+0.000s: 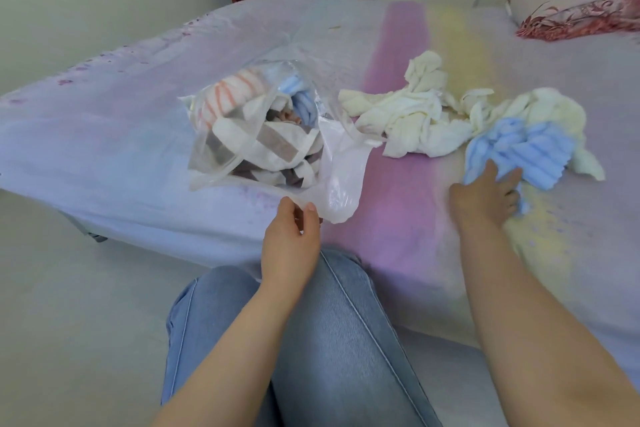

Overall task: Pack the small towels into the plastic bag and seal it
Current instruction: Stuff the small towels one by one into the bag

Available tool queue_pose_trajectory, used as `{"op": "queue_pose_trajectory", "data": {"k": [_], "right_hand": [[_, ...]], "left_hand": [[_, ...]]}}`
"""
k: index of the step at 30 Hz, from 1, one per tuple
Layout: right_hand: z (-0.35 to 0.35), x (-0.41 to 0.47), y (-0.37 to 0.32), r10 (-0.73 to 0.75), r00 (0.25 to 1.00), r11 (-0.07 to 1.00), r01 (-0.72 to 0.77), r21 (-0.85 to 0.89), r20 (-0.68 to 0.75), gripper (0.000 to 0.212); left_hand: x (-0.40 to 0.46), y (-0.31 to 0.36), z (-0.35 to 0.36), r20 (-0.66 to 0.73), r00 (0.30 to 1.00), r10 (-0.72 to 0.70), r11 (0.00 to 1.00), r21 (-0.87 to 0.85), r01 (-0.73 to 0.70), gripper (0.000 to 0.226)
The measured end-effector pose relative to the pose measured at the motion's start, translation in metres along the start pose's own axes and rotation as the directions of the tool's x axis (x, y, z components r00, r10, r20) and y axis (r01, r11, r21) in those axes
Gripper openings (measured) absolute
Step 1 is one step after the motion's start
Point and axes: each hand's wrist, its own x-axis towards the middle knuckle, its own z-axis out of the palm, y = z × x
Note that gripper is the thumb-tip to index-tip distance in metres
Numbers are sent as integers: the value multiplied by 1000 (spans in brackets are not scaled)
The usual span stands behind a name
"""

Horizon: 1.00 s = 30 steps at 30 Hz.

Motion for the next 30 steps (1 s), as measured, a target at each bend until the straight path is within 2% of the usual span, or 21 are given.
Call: {"op": "queue_pose_trajectory", "data": {"k": [4,7,8,9,11,13,15,16,17,18,19,20,21,23,25,27,28,30], "right_hand": [[0,10,15,-40,999,992,39,-124,-4,36],[-13,1,8,-221,972,964,231,-129,83,29],[-22,-9,3,-297,943,947,311,-78,153,31],[-32,-25,-4,-373,893,923,384,5,252,33],[-63,-67,-18,-517,731,856,455,248,445,26],[-98,-114,-28,-617,553,775,303,555,560,12],[-117,-142,-31,-693,431,694,183,696,578,9],[-116,-148,-30,-711,436,676,205,708,552,5],[-109,-147,-29,-698,502,687,269,675,510,6],[-100,-141,-27,-662,607,726,373,578,440,16],[-87,-131,-24,-629,693,769,488,413,352,26],[-76,-118,-20,-612,743,791,572,217,271,35],[-64,-102,-15,-580,781,810,583,62,231,39],[-53,-71,-5,-433,870,886,459,-65,235,30],[-51,-47,2,-262,933,959,279,-37,248,28],[-44,-37,5,-185,940,983,174,61,286,44],[-40,-34,5,-181,936,983,163,83,301,51],[-38,-36,-2,-192,918,981,193,32,348,50]], "left_hand": [[-5,-1,11,55,998,43,999,-1,-43,20],[-11,-1,17,133,987,93,995,11,-96,3],[-14,0,18,168,979,117,992,31,-124,13],[-17,0,18,210,968,140,987,47,-153,23],[-19,-3,19,306,936,176,979,43,-198,46],[-19,-8,20,434,878,202,977,-31,-210,70],[-18,-12,22,498,839,219,976,-94,-199,73],[-18,-11,22,488,844,221,975,-107,-194,61],[-18,-9,22,463,860,217,976,-116,-184,48],[-19,-9,20,430,874,225,974,-133,-185,38],[-19,-8,19,397,889,229,972,-140,-188,31],[-18,-8,17,373,903,215,975,-125,-181,23],[-19,-7,15,361,911,197,979,-115,-166,17],[-18,-10,13,360,917,171,983,-119,-137,16],[-16,-12,12,355,924,145,987,-112,-112,18],[-16,-14,10,331,937,116,992,-94,-90,18],[-16,-16,10,321,941,107,992,-93,-81,20],[-17,-18,10,351,930,109,991,-111,-75,33]]}}
